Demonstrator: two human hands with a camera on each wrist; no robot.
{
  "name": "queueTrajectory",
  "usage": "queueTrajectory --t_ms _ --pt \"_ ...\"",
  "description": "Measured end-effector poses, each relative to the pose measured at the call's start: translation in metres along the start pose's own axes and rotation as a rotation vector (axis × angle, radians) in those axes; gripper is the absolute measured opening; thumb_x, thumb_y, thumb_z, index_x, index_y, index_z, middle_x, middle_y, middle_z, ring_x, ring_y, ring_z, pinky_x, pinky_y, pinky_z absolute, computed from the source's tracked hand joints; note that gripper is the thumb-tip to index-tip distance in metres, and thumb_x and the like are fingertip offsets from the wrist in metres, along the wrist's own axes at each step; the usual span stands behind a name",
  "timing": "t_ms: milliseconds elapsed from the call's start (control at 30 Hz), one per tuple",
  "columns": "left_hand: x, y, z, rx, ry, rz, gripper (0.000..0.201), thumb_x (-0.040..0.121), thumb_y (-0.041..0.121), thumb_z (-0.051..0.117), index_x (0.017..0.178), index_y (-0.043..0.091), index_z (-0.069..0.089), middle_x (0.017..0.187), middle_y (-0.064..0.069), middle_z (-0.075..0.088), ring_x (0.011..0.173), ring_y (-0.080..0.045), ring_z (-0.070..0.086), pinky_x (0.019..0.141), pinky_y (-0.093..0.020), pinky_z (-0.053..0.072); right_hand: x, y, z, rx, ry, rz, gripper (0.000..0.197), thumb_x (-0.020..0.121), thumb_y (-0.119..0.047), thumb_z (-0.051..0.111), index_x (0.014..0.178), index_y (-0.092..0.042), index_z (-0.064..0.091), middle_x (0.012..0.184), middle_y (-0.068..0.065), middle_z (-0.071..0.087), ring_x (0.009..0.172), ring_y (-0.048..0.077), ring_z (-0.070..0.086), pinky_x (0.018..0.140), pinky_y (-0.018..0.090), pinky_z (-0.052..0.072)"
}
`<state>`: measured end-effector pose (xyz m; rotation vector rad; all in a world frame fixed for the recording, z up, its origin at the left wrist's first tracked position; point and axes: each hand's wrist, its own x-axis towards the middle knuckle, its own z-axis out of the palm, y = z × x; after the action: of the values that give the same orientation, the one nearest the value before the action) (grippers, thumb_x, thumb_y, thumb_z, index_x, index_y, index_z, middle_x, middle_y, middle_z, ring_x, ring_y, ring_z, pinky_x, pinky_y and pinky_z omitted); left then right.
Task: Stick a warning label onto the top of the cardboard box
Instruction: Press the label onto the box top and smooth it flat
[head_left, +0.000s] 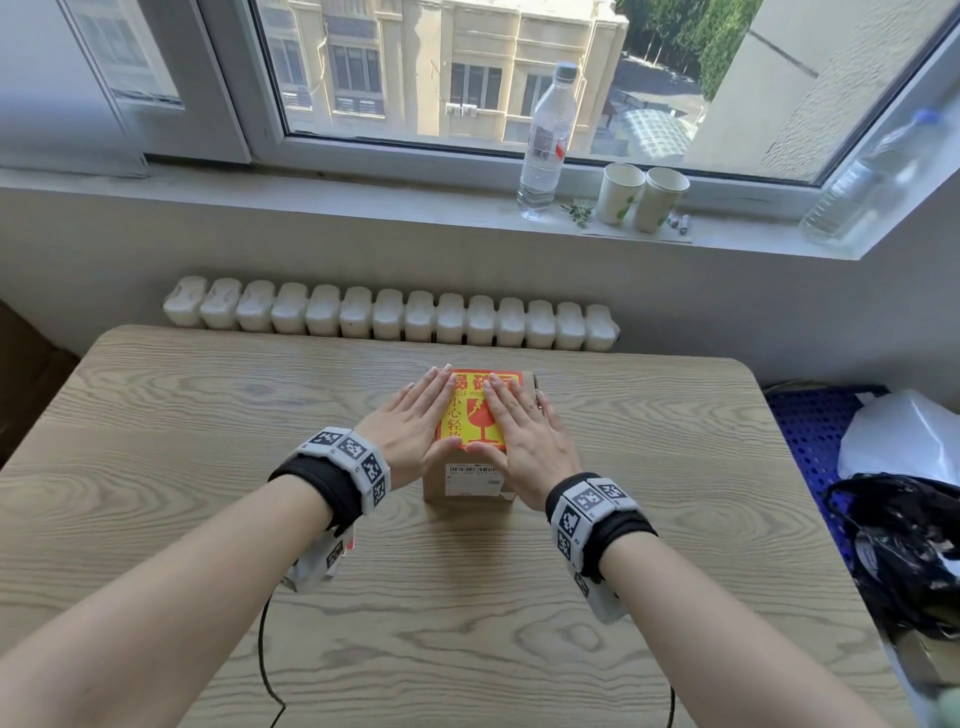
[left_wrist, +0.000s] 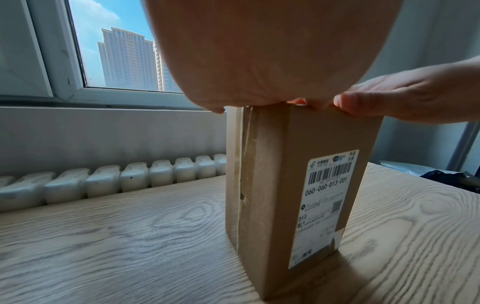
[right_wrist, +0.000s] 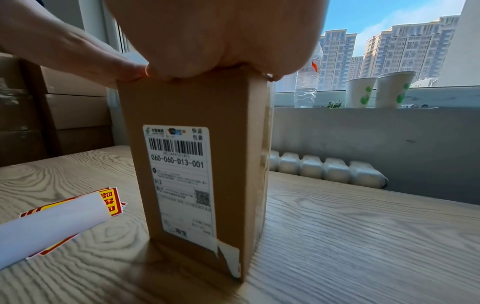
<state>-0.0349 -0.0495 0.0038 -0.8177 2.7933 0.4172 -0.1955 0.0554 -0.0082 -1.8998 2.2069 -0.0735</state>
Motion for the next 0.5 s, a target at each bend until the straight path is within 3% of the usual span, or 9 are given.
queueTrajectory --t_ms 100,200,267,367,500 --pt "0.000 -0.002 0.001 0.010 0.004 0.004 0.114 0.053 0.080 -0.026 0.145 0.013 -0.019 0.149 0.004 -0.029 0.134 -0.006 -0.027 0.115 -0.026 -0.011 -0.001 0.002 -0.003 0.043 -0.029 -0.017 0.086 0.075 -0.069 -0.003 0.149 -0.024 -0.006 0.155 -0.014 -0.014 0.142 0.001 -0.014 0.117 0.032 -0.011" --pt "-0.002 -0.002 0.001 0.005 0.003 0.004 0.095 0.068 0.069 -0.009 0.146 0.014 -0.019 0.158 -0.002 -0.021 0.135 -0.005 -0.026 0.115 -0.026 -0.011 -0.005 0.008 -0.006 0.023 -0.040 -0.047 0.067 0.091 -0.056 0.006 0.148 -0.023 -0.008 0.160 -0.008 -0.008 0.142 0.001 -0.015 0.119 0.030 -0.011" --pt "-0.003 -0.001 0.000 0.001 -0.007 -0.001 0.088 0.073 0.063 -0.006 0.145 0.014 -0.019 0.158 -0.003 -0.020 0.136 -0.005 -0.025 0.115 -0.026 -0.011 -0.008 0.010 -0.007 -0.002 -0.046 -0.054 0.067 0.090 -0.055 0.004 0.148 -0.023 -0.009 0.160 -0.007 -0.008 0.140 0.000 -0.017 0.119 0.031 -0.011" --pt "-0.003 -0.001 -0.004 -0.026 -0.015 -0.031 0.078 0.085 0.055 0.008 0.145 0.014 -0.019 0.157 -0.002 -0.022 0.138 -0.006 -0.024 0.115 -0.027 -0.012 -0.004 0.007 -0.010 0.043 -0.045 -0.035 0.060 0.098 -0.046 0.013 0.148 -0.022 -0.008 0.160 -0.007 -0.008 0.144 0.004 -0.014 0.120 0.032 -0.010" --pt "0.006 0.011 -0.005 -0.070 0.060 -0.113 0.066 0.096 0.041 0.013 0.147 0.011 -0.015 0.156 0.001 -0.024 0.142 -0.008 -0.023 0.120 -0.031 -0.011 0.012 -0.004 -0.012 0.084 0.037 0.025 0.058 0.099 -0.041 0.015 0.149 -0.020 -0.004 0.160 -0.006 -0.007 0.147 0.007 -0.009 0.121 0.033 -0.007"
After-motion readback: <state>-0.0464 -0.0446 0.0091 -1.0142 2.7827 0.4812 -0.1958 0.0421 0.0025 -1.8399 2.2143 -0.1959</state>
